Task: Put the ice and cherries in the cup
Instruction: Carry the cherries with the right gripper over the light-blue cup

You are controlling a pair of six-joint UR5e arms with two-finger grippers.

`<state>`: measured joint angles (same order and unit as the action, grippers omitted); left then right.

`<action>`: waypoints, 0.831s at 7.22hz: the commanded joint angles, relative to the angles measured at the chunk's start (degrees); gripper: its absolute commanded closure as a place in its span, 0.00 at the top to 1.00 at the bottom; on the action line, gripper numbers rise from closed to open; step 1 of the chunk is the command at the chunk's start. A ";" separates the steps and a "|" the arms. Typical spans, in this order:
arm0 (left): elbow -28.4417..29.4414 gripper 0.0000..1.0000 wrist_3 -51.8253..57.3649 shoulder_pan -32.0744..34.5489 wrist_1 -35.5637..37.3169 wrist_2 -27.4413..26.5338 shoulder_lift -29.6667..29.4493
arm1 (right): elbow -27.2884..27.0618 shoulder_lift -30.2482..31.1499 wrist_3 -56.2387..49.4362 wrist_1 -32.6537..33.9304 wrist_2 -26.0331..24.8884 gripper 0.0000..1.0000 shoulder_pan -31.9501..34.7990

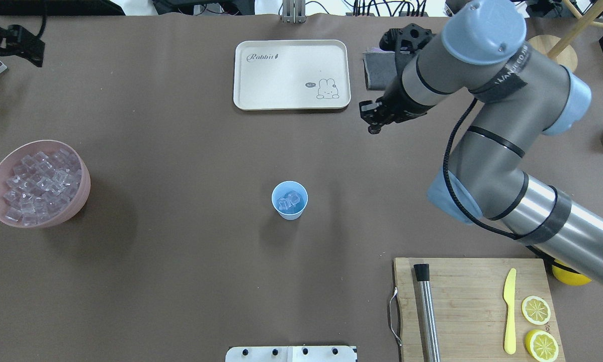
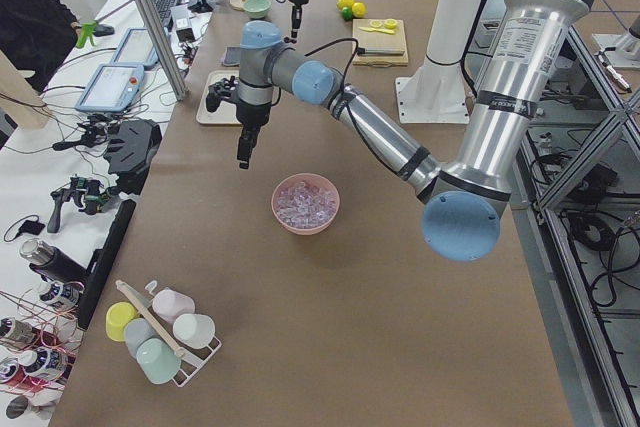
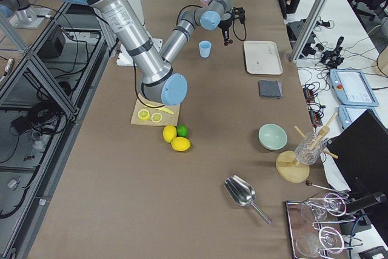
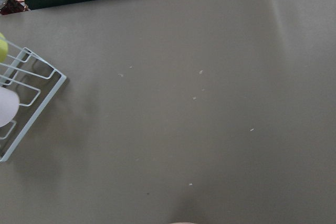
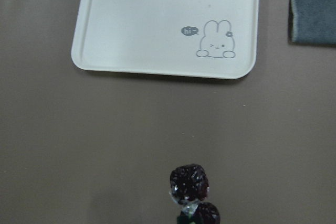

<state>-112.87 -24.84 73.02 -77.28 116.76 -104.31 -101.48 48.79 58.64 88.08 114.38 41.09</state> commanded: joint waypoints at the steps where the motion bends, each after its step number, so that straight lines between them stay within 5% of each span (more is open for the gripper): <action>1: 2.98 0.98 7.58 5.18 -0.24 1.62 3.58 | 1.19 -2.30 1.04 0.07 -4.93 0.00 -6.96; 6: 6.34 0.98 19.92 12.15 -0.41 3.74 10.35 | 1.90 -2.21 3.41 -0.19 -14.07 0.00 -16.99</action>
<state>-106.77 -5.80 84.13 -77.65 120.46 -94.97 -99.74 46.63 61.59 87.90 102.42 26.31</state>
